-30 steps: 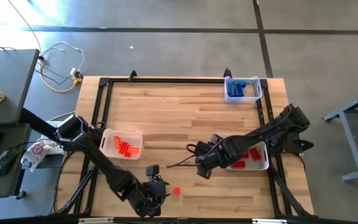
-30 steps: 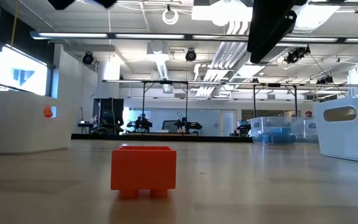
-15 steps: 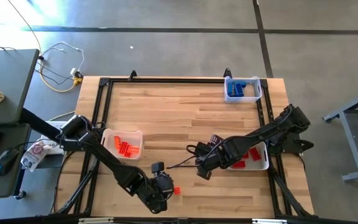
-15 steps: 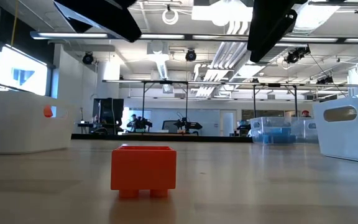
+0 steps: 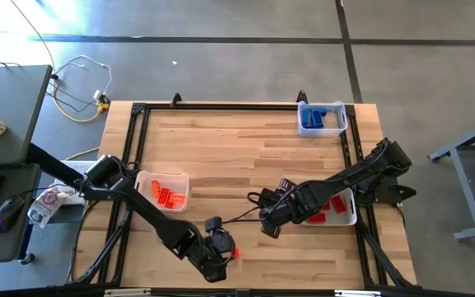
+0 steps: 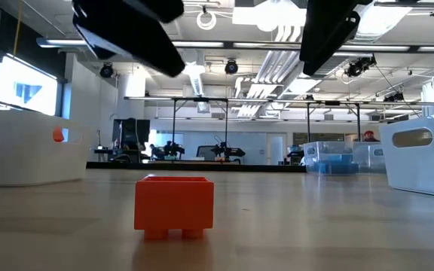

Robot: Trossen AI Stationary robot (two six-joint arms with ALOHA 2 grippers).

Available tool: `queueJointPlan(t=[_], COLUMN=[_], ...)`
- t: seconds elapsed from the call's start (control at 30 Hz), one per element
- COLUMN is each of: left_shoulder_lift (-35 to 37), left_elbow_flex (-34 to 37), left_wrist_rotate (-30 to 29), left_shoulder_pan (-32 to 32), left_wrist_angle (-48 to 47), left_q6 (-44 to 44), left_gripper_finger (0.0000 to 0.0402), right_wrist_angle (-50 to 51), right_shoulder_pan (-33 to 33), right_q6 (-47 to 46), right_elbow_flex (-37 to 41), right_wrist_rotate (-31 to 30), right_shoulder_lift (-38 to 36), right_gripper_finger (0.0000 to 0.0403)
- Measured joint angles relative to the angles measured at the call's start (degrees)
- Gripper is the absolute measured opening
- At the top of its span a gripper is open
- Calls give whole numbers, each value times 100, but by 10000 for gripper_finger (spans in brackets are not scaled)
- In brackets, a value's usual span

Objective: Sort & place blocks by color
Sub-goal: Put the orange game piece into the white bin

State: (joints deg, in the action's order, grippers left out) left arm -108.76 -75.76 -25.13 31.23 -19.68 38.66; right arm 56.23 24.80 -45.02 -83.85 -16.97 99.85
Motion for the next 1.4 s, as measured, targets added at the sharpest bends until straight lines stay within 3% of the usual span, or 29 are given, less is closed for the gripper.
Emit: queueJointPlan(t=[0.67,0.87,1.0,1.2,1.4], left_shoulder_lift=[-1046,-1276,-1306,-1299,-1212], left_elbow_flex=[1,-1,-9,-9,-9], left_wrist_rotate=[284,128,115,174,291], left_shoulder_pan=[-123,-183,-186,-193,-257], left_wrist_angle=[428,498,510,582,312], left_q6=[-34,-110,-271,-824,-1166], left_gripper_finger=[238,237,205,108,107], right_wrist_angle=[-44,-39,-37,-29,-20], right_shoulder_pan=[0,0,0,0,0], right_q6=[3,3,3,31,49], right_elbow_flex=[1,1,1,1,1], right_wrist_rotate=[-2,0,2,-6,-48], right_shoulder_lift=[-4,-4,-4,-4,-4], right_gripper_finger=[195,195,195,195,195])
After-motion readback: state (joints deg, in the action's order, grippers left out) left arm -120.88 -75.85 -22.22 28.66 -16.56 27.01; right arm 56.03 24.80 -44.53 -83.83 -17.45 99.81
